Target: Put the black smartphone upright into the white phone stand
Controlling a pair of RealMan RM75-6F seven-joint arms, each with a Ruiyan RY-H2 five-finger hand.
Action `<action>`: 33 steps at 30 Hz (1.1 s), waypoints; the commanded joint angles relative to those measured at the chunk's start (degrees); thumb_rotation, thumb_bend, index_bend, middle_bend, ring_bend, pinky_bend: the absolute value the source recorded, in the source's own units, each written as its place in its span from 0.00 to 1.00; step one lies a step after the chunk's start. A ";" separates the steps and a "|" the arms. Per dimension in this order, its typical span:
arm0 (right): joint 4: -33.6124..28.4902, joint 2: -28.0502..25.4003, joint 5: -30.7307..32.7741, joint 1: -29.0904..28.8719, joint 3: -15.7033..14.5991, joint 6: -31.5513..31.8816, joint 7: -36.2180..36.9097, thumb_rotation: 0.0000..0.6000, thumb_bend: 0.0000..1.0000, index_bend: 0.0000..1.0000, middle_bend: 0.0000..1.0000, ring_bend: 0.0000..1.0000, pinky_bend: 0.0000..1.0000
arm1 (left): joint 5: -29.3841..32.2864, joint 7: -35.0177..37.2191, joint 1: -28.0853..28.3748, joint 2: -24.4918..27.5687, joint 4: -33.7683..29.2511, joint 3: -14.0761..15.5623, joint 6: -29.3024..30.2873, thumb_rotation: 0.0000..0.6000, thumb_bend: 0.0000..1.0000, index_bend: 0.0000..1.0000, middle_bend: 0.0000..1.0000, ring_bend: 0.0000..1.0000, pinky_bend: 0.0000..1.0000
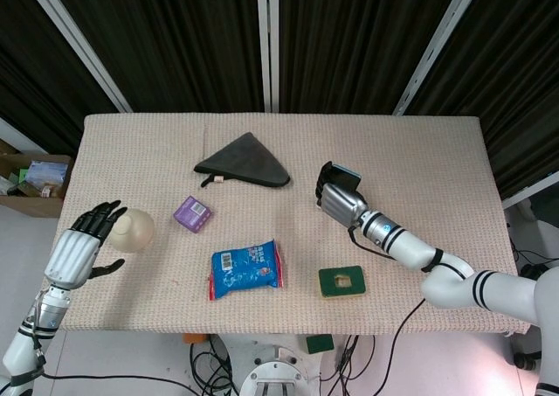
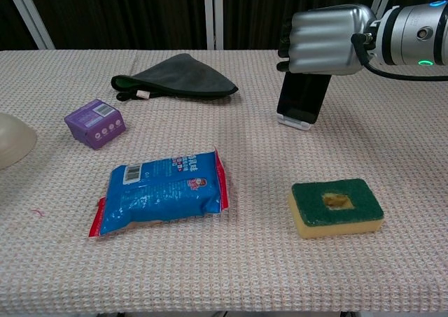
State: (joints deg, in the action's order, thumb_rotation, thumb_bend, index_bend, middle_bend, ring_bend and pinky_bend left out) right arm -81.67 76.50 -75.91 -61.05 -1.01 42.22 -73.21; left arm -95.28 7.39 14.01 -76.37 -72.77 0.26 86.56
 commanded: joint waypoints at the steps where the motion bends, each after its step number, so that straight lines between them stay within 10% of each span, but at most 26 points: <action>1: 0.22 0.22 0.02 -0.06 -0.01 0.06 0.16 1.00 0.54 0.79 0.69 0.58 0.31 | 0.01 -0.11 0.04 0.06 -0.08 -0.02 -0.03 1.00 0.00 0.11 0.07 0.09 0.23; 16: 0.73 0.46 1.60 -0.26 -0.27 -0.09 0.71 1.00 0.48 0.62 0.61 0.52 0.29 | 0.19 0.02 0.41 0.58 -0.83 0.27 -1.20 1.00 0.00 0.12 0.07 0.09 0.23; 33: 0.30 0.43 3.26 -0.40 -0.89 0.66 -0.57 1.00 0.32 0.12 0.27 0.11 0.18 | 0.43 -0.09 0.49 0.59 -0.80 0.40 -1.71 1.00 0.00 0.12 0.07 0.09 0.23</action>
State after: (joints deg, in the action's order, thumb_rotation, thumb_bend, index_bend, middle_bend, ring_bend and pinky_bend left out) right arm -81.35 76.94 -72.66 -61.43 -1.90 42.87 -73.76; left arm -94.85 7.29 14.50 -75.78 -73.56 0.66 84.85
